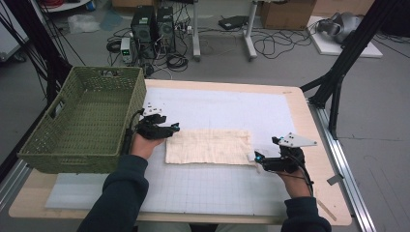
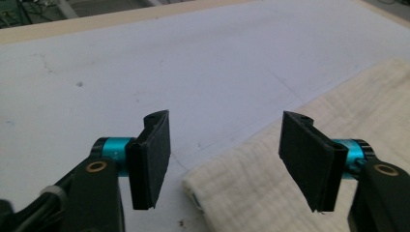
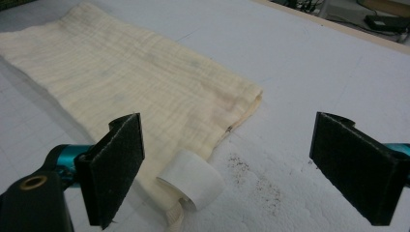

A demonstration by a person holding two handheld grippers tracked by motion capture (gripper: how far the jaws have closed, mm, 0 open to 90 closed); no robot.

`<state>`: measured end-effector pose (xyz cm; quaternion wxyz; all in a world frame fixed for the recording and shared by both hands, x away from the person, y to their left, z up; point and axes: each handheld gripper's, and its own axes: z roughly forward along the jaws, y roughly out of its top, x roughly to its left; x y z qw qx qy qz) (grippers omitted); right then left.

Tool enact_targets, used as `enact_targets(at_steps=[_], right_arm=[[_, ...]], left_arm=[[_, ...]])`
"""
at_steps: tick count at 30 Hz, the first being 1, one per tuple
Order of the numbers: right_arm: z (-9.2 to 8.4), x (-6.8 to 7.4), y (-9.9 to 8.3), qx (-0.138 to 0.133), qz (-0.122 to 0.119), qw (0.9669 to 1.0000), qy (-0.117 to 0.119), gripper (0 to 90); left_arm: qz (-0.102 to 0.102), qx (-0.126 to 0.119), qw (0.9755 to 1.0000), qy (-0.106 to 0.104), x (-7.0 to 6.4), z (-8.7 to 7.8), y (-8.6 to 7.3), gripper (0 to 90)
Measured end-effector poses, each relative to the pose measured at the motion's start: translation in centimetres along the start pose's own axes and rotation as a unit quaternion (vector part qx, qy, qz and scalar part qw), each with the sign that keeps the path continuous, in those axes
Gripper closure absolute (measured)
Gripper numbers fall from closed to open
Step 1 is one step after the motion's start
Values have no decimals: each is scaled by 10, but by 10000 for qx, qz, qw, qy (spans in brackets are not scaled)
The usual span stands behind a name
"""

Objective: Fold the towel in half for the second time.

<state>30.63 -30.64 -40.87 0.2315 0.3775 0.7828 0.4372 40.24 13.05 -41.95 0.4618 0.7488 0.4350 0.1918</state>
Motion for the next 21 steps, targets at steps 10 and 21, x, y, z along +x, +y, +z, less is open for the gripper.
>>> enact_targets(at_steps=[10, 21], right_arm=[[2, 1, 0, 41, -53, 10000, 8, 115], [4, 1, -1, 99, -36, 9999, 35, 116]], left_arm=[[199, 625, 9978, 85, 4, 19, -12, 472], [492, 909, 9946, -106, 2, 22, -17, 673]])
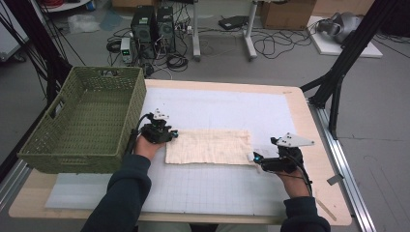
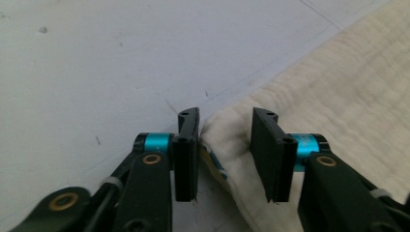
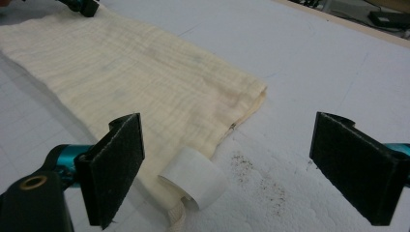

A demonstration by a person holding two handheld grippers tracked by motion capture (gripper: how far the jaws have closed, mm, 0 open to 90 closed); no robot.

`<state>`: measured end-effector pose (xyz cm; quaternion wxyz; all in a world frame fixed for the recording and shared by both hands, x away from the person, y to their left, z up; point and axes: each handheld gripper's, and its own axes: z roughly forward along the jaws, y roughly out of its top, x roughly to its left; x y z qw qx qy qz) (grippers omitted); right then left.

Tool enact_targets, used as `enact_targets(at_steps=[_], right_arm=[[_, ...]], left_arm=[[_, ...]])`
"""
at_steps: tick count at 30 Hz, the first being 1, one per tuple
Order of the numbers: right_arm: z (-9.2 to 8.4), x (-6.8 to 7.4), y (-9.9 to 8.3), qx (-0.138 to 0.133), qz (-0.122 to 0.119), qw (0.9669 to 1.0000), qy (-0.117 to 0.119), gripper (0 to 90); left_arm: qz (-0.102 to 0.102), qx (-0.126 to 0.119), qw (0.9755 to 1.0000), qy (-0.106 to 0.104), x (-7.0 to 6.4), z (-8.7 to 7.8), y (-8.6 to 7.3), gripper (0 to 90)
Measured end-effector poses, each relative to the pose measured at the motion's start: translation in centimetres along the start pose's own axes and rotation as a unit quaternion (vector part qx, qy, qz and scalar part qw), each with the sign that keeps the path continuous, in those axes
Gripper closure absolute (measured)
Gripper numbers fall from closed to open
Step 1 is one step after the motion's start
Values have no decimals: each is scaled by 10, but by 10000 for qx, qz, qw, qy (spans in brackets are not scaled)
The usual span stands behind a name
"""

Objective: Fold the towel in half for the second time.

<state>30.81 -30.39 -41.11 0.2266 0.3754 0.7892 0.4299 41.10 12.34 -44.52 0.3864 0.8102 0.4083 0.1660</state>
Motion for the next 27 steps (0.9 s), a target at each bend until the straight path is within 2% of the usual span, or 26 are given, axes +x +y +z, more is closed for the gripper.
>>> enact_targets(at_steps=[2, 4, 11, 14, 17, 21, 26, 27], right_arm=[[1, 0, 0, 1, -4, 10000, -14, 115], [1, 0, 0, 32, 3, 10000, -1, 116], [9, -2, 7, 57, 52, 10000, 54, 116], [13, -4, 14, 52, 46, 9999, 120, 116], [26, -10, 23, 196, 57, 9997, 101, 116], [47, -18, 35, 404, 93, 9991, 117, 121], [71, -30, 45, 645, 171, 9976, 188, 220], [75, -32, 45, 612, 193, 9977, 203, 257]], left_arm=[[85, -27, 9999, -77, -2, 0, -1, 750], [146, -83, 9998, -59, -4, 0, -2, 799], [-108, -326, 9994, -108, -2, -3, -9, 832], [-141, -391, 9990, -138, -1, -5, -9, 831], [-254, -515, 9982, -190, 1, -7, -9, 831], [-287, -578, 9977, -206, 1, -8, -8, 831], [-294, -594, 9975, -259, 1, -9, -8, 831], [-308, -614, 9973, -260, 1, -9, -8, 830]])
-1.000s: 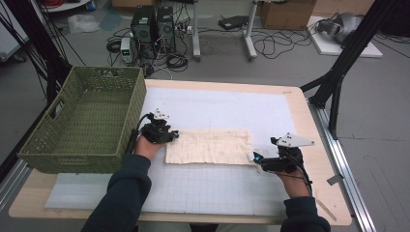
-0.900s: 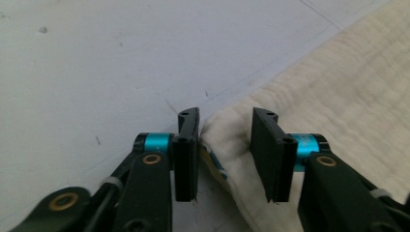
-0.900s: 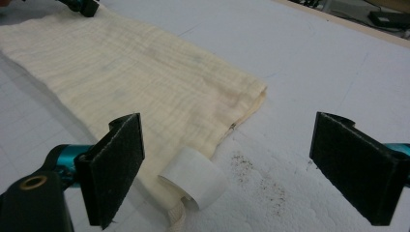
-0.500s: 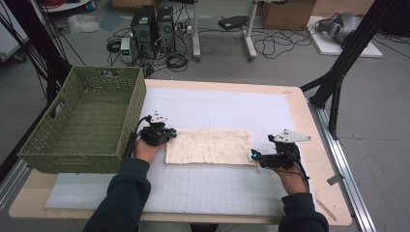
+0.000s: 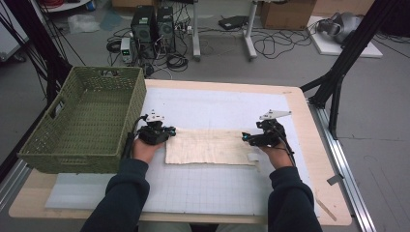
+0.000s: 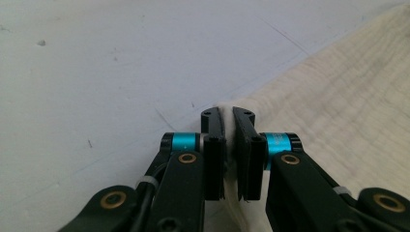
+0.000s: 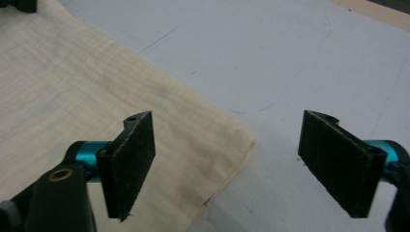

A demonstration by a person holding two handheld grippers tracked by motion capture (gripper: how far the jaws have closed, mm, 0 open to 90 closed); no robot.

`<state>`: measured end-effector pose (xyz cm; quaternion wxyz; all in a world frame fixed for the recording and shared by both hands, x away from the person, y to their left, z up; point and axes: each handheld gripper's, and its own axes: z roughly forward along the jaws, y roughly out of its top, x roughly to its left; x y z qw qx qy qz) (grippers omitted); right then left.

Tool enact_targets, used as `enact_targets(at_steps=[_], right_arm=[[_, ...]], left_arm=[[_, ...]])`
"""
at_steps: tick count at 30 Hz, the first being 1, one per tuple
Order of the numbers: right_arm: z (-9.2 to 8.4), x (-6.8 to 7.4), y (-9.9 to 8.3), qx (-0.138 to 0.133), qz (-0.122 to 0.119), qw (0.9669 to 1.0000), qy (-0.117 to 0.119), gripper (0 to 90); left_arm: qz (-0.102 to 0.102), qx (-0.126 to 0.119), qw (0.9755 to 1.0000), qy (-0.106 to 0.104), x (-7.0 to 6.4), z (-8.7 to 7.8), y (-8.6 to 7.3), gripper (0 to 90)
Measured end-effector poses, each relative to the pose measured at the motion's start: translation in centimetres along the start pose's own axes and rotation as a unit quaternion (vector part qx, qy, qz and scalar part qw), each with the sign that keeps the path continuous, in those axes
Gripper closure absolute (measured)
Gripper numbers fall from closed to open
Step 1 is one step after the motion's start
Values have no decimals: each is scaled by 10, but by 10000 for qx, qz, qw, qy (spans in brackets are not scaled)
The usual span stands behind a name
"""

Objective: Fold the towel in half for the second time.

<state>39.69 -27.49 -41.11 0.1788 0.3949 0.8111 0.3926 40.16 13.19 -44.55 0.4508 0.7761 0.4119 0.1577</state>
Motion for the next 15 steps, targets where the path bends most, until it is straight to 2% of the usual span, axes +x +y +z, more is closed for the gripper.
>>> enact_targets(at_steps=[4, 6, 9, 12, 15], right_arm=[[16, -8, 2, 150, 78, 9998, 104, 347], [23, -10, 3, 211, 75, 9997, 69, 375], [30, -12, 2, 175, 98, 9997, 129, 438], [38, -13, -1, 313, 137, 9991, 240, 484], [42, -13, -4, 453, 104, 9983, 341, 573]], left_arm=[[-21, -9, 10000, -3, 0, 0, 0, 829], [-23, -20, 10000, -5, 0, 0, 0, 829], [-50, -23, 10000, 0, 0, 0, 0, 829], [-98, -57, 9999, -5, 0, 0, 0, 829], [-121, -40, 9999, -17, 1, 0, -1, 829]])
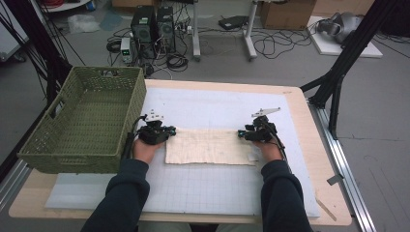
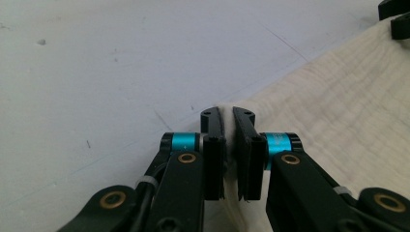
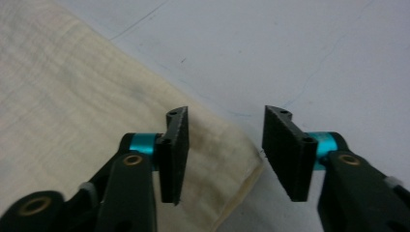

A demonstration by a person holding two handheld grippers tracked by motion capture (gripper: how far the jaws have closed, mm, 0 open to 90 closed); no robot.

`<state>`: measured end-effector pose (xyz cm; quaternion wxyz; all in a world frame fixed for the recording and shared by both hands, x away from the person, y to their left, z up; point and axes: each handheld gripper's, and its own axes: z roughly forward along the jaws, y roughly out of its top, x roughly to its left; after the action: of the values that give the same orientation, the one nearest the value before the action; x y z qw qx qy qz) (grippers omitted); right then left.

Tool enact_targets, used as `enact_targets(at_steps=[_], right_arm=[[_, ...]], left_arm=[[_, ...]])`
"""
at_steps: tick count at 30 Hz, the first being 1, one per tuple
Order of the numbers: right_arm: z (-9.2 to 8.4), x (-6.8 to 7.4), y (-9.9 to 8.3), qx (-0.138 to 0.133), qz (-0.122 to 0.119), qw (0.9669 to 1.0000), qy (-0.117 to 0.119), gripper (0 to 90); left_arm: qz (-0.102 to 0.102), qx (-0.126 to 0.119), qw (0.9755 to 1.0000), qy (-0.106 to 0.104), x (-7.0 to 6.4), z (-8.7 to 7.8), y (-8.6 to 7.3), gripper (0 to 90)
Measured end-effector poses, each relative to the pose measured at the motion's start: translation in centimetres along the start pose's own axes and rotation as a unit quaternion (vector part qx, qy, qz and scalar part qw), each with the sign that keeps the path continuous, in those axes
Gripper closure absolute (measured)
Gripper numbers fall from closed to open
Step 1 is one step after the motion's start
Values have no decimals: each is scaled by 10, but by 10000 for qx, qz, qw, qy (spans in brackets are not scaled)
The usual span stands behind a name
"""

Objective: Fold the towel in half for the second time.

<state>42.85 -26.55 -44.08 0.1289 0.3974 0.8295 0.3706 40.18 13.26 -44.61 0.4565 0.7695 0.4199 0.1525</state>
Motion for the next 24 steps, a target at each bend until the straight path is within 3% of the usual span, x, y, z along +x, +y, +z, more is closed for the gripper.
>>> enact_targets(at_steps=[5, 11, 14, 17, 21, 24], right_arm=[[1, -1, -2, 58, 46, 9999, 71, 670], [-3, -3, -3, 127, 9, 9998, 162, 848], [-4, 3, -2, 160, -209, 9996, -49, 861], [-5, 5, -2, 98, -324, 9991, -269, 863], [-12, 7, 0, -240, -424, 9976, -486, 862], [-19, 12, 2, -431, -618, 9952, -617, 861]], left_arm=[[15, 15, 10000, 34, 0, 0, 0, 829], [-16, 89, 9999, 69, 1, 0, -1, 830], [-15, 94, 9999, 111, 1, -1, -1, 832], [10, -93, 9999, 106, 0, -3, 1, 834], [236, -460, 9986, 142, -3, -9, 6, 834], [340, -469, 9983, 89, -5, -12, 7, 834]])
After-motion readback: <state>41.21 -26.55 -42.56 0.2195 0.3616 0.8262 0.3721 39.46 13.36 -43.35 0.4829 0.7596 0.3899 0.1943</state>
